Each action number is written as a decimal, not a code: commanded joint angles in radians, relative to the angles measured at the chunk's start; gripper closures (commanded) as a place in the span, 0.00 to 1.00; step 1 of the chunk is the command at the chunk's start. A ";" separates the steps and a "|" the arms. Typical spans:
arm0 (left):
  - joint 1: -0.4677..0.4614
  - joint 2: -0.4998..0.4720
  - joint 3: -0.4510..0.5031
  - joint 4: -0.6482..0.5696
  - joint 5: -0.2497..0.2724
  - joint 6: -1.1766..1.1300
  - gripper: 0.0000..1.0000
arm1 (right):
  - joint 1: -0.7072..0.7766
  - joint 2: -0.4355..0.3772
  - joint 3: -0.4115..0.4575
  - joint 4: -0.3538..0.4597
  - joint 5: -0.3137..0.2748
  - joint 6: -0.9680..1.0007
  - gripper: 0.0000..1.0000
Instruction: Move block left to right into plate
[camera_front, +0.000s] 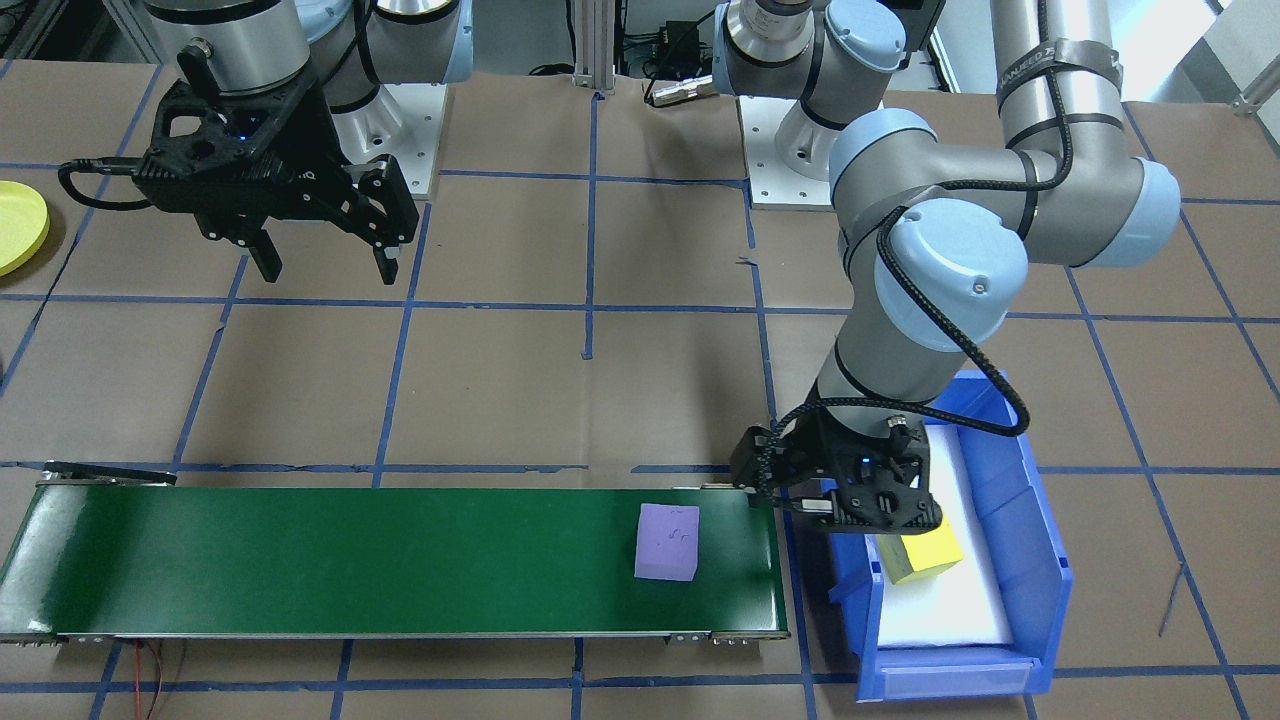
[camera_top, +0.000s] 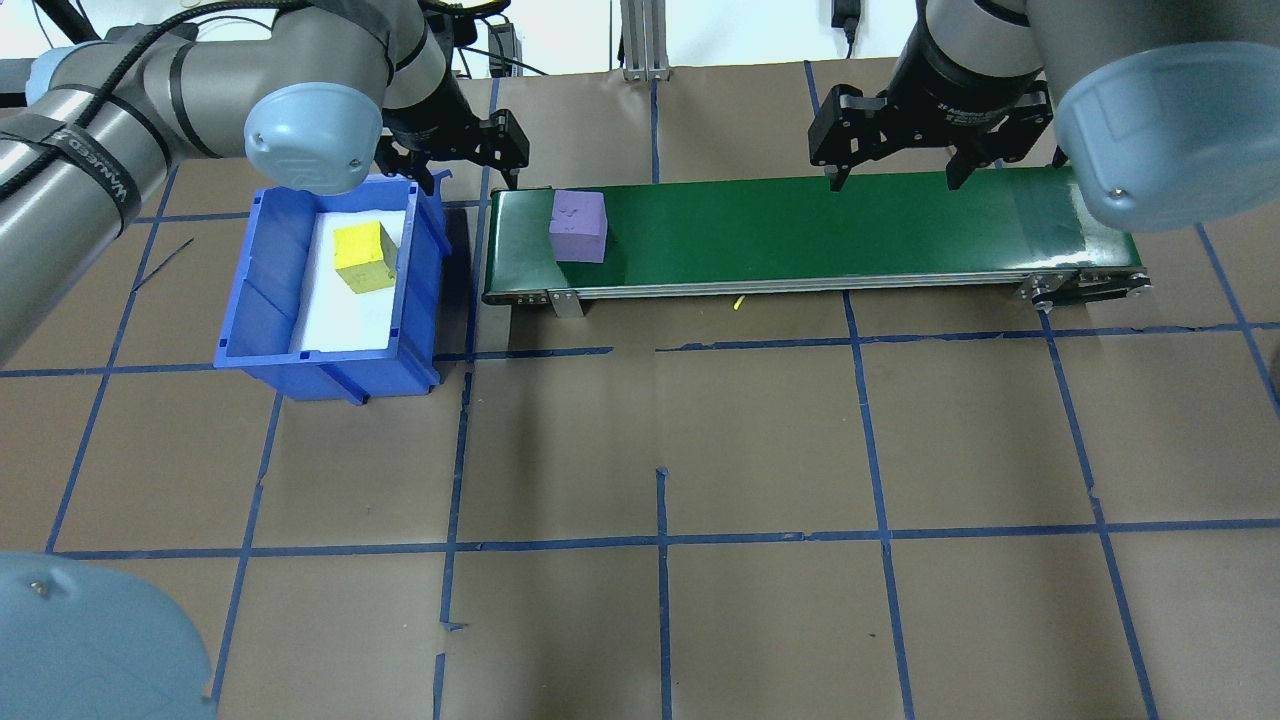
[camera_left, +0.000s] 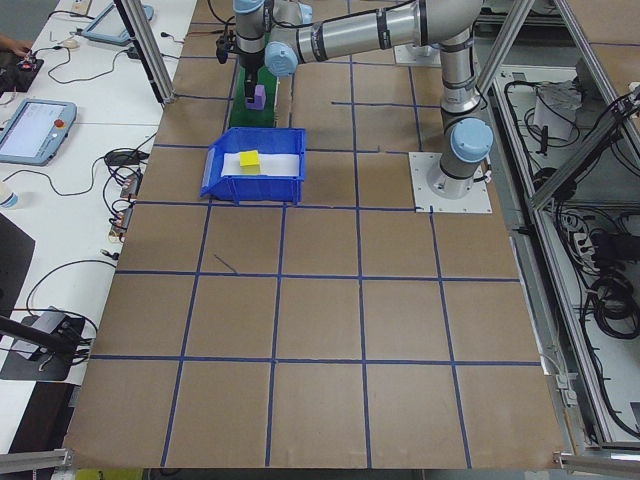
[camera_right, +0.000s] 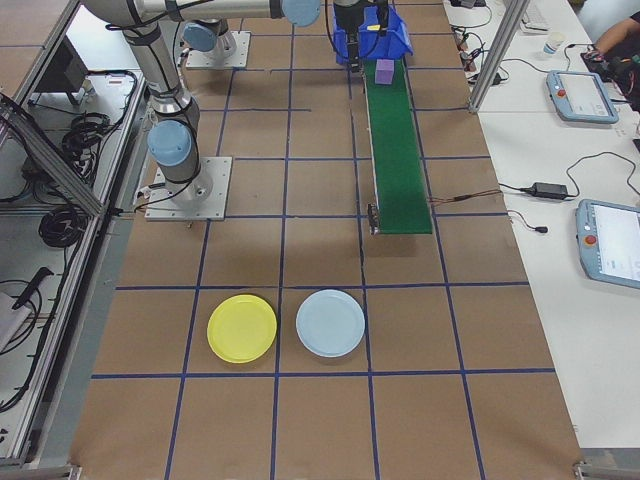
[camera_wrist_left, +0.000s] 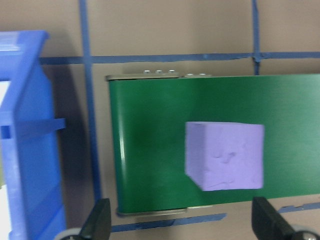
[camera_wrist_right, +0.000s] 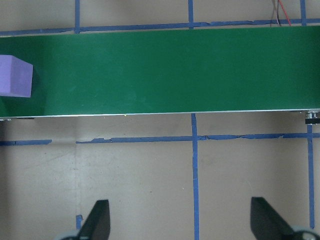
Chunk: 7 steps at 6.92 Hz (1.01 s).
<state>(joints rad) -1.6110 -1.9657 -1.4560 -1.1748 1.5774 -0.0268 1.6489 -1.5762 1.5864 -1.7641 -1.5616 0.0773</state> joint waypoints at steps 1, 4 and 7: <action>0.124 -0.018 0.006 -0.005 0.011 0.024 0.00 | 0.003 0.001 0.003 0.006 -0.002 -0.111 0.00; 0.201 -0.074 -0.006 0.007 -0.046 0.024 0.00 | -0.006 0.001 -0.028 0.141 -0.005 -0.096 0.00; 0.259 -0.125 -0.026 0.024 -0.054 0.016 0.00 | -0.006 0.001 -0.011 0.137 0.000 -0.097 0.00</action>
<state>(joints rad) -1.3724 -2.0728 -1.4726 -1.1605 1.5304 -0.0069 1.6446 -1.5764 1.5724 -1.6275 -1.5597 -0.0189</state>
